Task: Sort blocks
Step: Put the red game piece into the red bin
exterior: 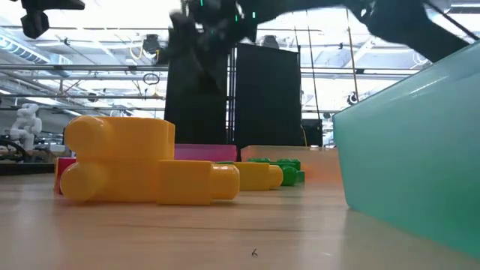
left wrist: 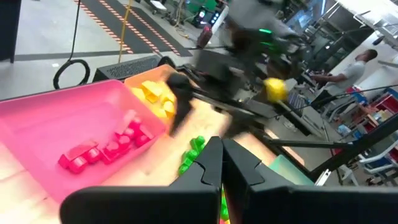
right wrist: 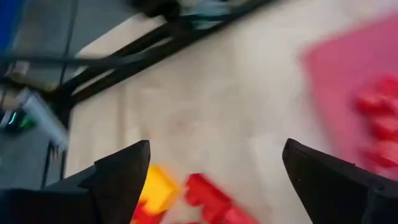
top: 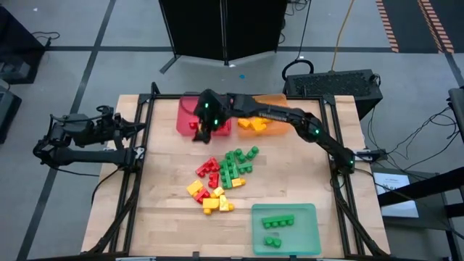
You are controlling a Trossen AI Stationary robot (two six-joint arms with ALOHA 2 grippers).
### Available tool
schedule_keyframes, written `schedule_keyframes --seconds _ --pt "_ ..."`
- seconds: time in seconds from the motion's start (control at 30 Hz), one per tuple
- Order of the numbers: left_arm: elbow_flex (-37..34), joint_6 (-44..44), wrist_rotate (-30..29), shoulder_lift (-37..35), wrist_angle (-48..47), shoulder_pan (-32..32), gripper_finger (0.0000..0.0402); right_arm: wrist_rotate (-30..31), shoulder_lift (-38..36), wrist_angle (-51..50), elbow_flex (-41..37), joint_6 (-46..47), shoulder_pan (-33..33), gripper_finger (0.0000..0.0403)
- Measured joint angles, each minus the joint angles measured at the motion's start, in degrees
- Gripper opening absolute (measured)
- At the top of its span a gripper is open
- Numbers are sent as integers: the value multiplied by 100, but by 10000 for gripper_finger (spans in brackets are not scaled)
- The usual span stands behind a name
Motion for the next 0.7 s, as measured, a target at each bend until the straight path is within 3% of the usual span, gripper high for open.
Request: schedule_keyframes --seconds 0.07,0.3,0.47,0.7 --pt "0 0 -11 -2 3 0 2 56 -57 -58 1 -584 292 356" --pt "0 0 -11 0 4 0 2 1092 250 -773 -4 -2940 1168 357" --pt "0 -4 -11 0 14 2 2 1578 565 -545 -25 -3294 1334 357" --pt "0 -16 8 -1 15 1 2 1591 957 -441 -15 -3301 1316 357"
